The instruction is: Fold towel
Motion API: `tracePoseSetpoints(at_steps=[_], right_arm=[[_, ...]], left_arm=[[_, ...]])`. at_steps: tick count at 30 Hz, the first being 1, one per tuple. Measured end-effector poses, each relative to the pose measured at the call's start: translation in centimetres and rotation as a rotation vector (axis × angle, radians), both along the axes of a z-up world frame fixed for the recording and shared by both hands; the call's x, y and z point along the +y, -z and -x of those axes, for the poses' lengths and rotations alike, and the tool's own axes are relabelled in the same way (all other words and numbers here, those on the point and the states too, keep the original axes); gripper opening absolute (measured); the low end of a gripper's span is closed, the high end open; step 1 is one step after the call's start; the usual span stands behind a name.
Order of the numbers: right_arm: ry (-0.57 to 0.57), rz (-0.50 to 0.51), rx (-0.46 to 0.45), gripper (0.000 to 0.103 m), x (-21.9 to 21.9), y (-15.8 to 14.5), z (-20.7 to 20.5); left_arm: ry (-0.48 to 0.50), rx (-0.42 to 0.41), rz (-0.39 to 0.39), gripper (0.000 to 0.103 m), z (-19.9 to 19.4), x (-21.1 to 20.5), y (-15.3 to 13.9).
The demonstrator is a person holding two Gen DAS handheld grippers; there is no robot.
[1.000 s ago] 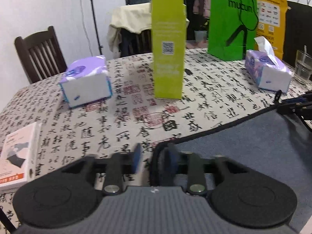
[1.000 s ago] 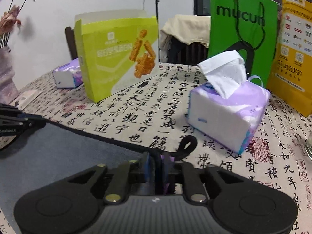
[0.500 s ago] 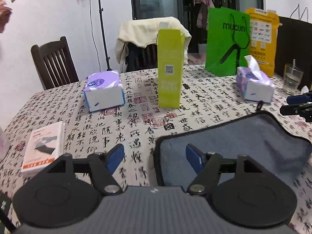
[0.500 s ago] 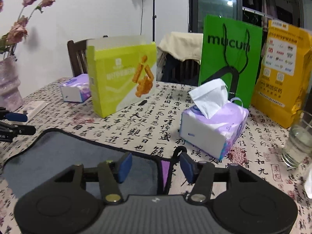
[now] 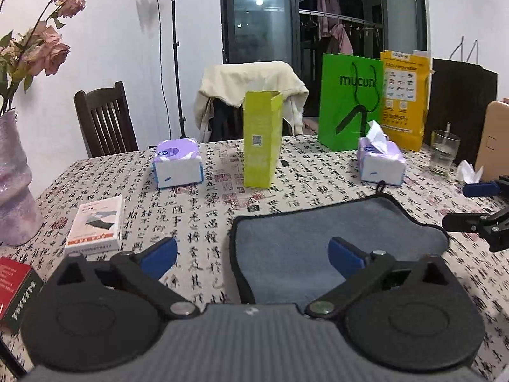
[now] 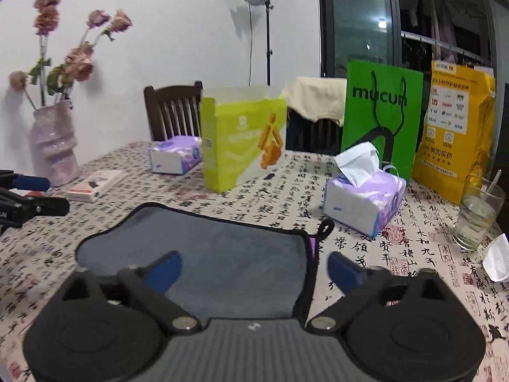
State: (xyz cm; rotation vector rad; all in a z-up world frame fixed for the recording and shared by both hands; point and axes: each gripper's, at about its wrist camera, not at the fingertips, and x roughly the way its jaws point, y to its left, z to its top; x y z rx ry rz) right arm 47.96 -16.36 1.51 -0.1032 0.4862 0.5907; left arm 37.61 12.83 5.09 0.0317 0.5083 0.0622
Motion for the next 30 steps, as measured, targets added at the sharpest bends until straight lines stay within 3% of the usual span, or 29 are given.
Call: tracePoseSetpoints(at_steps=[13,30], right_arm=[[0.012,0.013,-0.077,0.103,-0.7,-1.4,6.0],[0.022,-0.032,-0.113,0.103,-3.0,-2.0,13.6]], left_arm=[[-0.017,-0.041,-0.036,0.103,5.7,-2.1,0.2],[-0.007,-0.106,-0.038,0.103,13.9,-5.0,0.1]])
